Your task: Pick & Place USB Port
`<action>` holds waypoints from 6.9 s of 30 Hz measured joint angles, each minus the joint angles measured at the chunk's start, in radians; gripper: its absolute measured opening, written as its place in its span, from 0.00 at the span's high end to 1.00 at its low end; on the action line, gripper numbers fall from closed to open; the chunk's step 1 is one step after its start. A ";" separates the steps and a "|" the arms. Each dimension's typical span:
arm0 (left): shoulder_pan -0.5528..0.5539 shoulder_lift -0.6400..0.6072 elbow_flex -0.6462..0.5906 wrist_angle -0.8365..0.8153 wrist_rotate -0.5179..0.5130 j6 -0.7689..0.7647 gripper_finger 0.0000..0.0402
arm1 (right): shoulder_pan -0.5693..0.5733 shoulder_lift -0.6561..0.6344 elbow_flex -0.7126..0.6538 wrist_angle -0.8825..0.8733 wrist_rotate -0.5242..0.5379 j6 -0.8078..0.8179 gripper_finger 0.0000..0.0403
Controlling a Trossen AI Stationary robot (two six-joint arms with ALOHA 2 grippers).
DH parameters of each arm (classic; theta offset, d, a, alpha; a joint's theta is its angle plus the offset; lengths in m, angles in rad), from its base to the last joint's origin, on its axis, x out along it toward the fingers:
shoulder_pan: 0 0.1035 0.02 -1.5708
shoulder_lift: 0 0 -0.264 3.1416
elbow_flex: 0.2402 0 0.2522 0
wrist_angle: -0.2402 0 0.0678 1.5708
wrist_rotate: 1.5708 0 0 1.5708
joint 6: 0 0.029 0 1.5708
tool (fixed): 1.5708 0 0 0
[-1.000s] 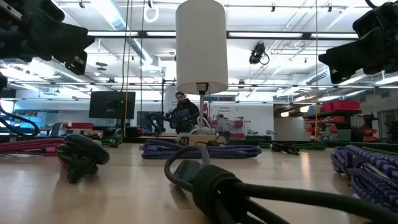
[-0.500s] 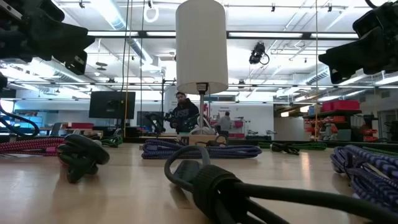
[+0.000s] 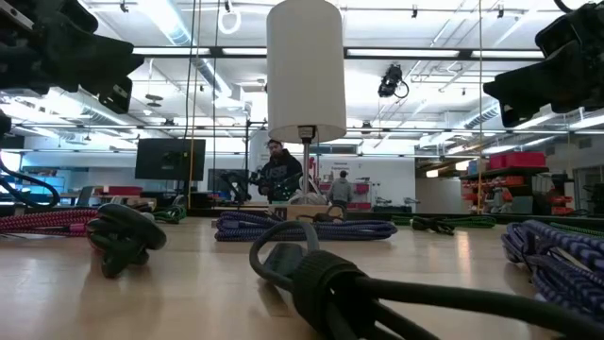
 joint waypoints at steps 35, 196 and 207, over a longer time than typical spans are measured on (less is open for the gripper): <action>-0.002 0.006 0.000 -0.055 0.031 -0.015 0.78 | 0.000 0.000 0.000 0.000 0.000 0.000 0.77; 0.000 0.195 0.000 0.448 -0.171 0.065 0.78 | 0.114 1.315 0.971 0.170 0.297 -0.137 0.98; -0.001 0.695 0.193 0.661 -0.144 0.152 0.78 | 0.112 1.324 0.971 0.227 0.238 -0.137 0.98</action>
